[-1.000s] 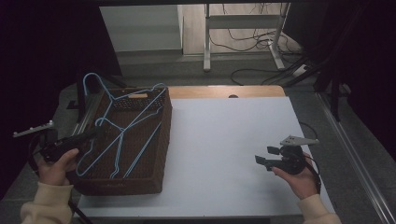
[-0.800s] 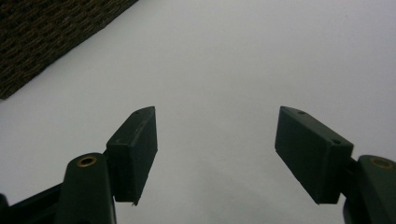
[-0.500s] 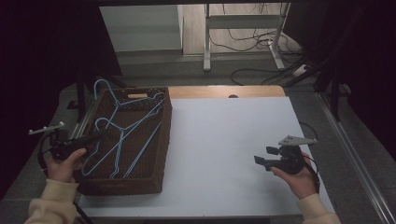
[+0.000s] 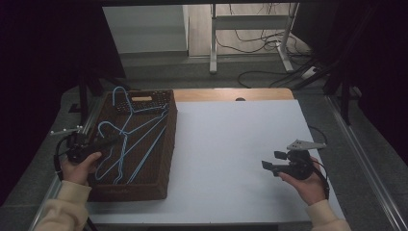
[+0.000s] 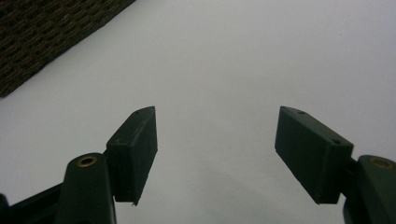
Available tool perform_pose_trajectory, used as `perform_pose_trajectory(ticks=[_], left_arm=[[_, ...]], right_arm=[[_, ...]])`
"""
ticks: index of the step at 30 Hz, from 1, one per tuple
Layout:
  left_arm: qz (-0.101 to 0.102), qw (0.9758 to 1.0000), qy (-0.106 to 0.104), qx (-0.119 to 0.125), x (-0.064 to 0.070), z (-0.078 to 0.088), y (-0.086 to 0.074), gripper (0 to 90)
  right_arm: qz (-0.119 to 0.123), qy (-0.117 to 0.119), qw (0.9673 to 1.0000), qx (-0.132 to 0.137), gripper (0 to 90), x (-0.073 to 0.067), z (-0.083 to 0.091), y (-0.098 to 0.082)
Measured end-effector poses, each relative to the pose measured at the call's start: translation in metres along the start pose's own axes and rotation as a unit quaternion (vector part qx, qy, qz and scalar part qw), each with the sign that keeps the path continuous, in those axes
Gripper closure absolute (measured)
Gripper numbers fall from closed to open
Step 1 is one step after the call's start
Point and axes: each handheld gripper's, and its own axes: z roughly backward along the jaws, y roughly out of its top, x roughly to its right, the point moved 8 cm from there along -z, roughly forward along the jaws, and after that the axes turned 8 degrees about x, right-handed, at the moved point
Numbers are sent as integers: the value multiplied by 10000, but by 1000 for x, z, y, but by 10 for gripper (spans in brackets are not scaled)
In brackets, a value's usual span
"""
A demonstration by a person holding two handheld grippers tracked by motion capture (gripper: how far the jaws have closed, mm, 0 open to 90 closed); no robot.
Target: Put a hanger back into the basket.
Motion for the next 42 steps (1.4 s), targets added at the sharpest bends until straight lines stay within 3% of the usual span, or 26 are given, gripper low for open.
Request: perform_pose_trajectory(ticks=[6, 10, 12, 15, 18, 22, 27, 33, 42], left_arm=[[-53, 9993, 259, -277, -5, -6, -3, 836], [-376, 9971, 504, -429, -4, -7, -4, 634], [-550, 9955, 612, -471, -2, -6, -3, 569], [-656, 9947, 655, -441, 2, -3, -1, 508], [-787, 9947, 539, -394, 12, 0, 1, 469], [-1136, 9921, 342, -406, 35, 0, -3, 358], [-1578, 9863, 10, -487, 67, -11, -18, 283], [-1770, 9815, -343, -639, 97, -30, -40, 245], [-2216, 9699, -556, -847, 125, -48, -66, 226]], right_arm=[[3, -7, 10000, 3, 298, 0, 0, 0], [3, -9, 10000, 13, 297, 0, 1, 1], [3, -13, 10000, 12, 297, 0, 1, 1], [10, -12, 10000, 6, 297, 0, 0, 1], [11, -11, 10000, 11, 295, 0, 1, 1], [17, 4, 10000, 11, 287, -1, 0, 1], [56, 56, 10000, -2, 271, -3, -1, 3], [122, 153, 9998, -13, 258, -7, 0, 5], [223, 270, 9993, -107, 247, -8, 0, 3]])
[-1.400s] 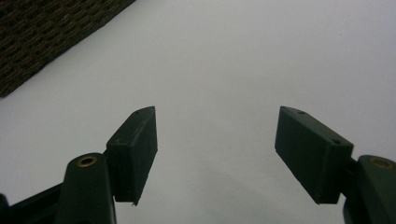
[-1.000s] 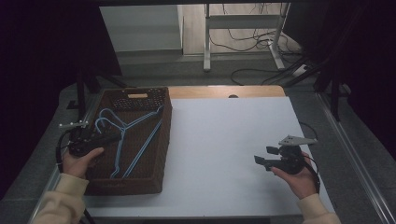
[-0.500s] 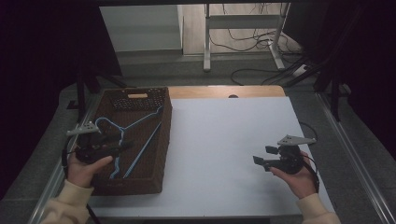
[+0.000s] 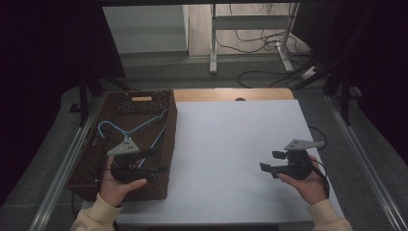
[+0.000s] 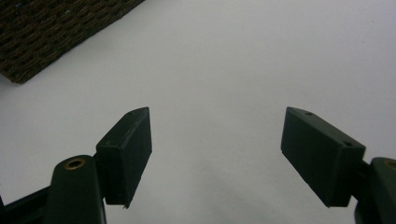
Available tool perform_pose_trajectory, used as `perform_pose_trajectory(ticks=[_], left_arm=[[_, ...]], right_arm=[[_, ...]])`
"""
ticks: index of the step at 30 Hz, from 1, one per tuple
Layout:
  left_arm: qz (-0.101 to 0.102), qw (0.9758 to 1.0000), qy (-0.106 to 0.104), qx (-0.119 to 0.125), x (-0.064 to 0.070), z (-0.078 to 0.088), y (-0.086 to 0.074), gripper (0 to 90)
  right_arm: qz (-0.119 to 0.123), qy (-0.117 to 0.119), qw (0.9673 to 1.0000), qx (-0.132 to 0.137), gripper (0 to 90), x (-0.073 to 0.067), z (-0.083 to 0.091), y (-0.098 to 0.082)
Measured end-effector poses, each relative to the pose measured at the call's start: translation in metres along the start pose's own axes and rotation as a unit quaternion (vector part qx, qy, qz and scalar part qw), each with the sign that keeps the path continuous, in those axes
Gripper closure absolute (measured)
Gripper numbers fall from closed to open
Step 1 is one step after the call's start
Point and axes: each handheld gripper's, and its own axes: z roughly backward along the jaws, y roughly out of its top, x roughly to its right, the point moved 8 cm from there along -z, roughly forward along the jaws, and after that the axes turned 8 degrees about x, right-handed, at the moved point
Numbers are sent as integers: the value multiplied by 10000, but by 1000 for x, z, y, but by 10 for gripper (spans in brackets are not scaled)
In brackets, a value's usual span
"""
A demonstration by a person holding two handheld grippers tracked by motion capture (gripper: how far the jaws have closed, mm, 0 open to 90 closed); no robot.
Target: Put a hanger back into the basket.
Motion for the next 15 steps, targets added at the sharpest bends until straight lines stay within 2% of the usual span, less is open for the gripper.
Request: perform_pose_trajectory(ticks=[15], left_arm=[[56, 9999, 50, -103, -5, -3, -4, 223]], right_arm=[[-40, 31, 9999, 122, 246, 6, 4, 0]])
